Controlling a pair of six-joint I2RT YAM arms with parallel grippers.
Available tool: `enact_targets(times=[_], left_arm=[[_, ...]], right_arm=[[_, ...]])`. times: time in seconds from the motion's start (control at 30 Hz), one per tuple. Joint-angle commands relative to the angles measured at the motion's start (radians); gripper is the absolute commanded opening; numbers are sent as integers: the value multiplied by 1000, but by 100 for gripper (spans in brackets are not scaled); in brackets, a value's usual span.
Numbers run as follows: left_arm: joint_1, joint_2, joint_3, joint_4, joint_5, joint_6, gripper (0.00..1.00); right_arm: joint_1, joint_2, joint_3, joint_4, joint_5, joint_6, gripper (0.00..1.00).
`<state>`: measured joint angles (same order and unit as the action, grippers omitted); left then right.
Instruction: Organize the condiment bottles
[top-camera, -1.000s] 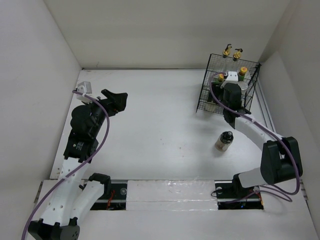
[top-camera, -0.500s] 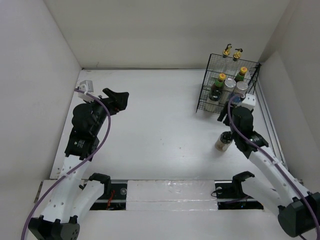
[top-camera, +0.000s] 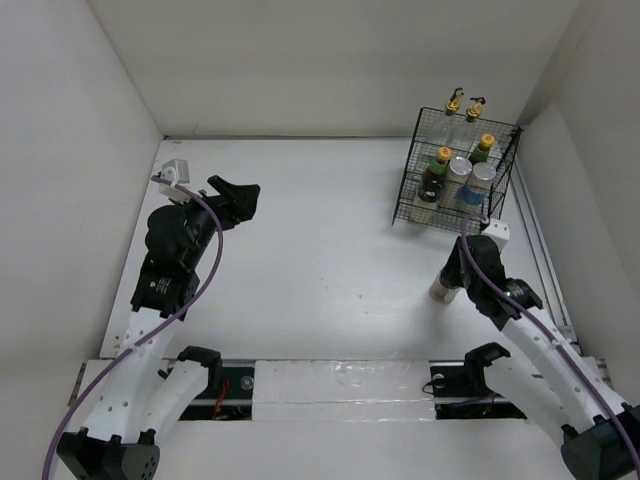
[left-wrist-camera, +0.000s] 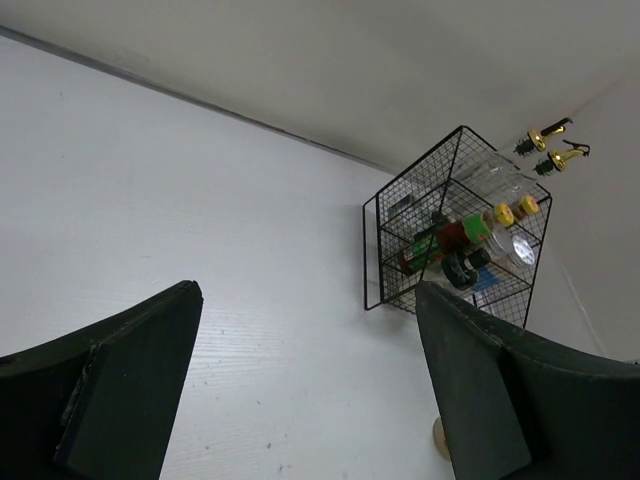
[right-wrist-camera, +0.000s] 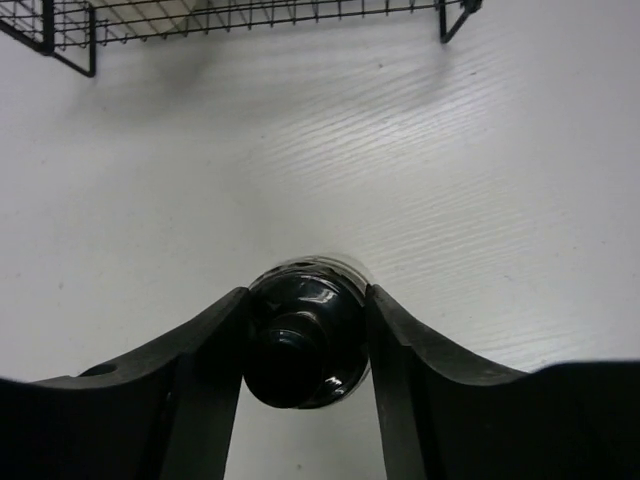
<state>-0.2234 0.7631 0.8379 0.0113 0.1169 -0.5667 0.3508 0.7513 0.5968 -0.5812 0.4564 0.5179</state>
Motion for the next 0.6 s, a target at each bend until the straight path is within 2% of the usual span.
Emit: enact_targets(times=[0.0,0.07,0.1,0.17,0.2,0.27,0.43,0.57], left_arm=[[-4,-25,7,52,15,-4,84],[-4,-25,7,52,15,-4,84],[-4,-25,7,52,15,-4,84],[-4,-25,7,52,15,-4,84],[-4,-25,7,52,15,-4,84],[-4,-25,7,52,15,-4,84],[-4,-13,7,52,15,-4,84],[-4,-12,7,52,6,-4,84]], right_arm=[[46,-15,41,-65,-30,54,53],[66,-15,28,-77,24,68,47],[76,-26,28,-77,24,68,42],[76,-26,28,-66,24,68,38],[85,-26,17,-57,24,68,32],[85,-12,17,-57,46,57,28],[106,23,86,-20,102,22,14],[116,48,185,61,182,-82,11]])
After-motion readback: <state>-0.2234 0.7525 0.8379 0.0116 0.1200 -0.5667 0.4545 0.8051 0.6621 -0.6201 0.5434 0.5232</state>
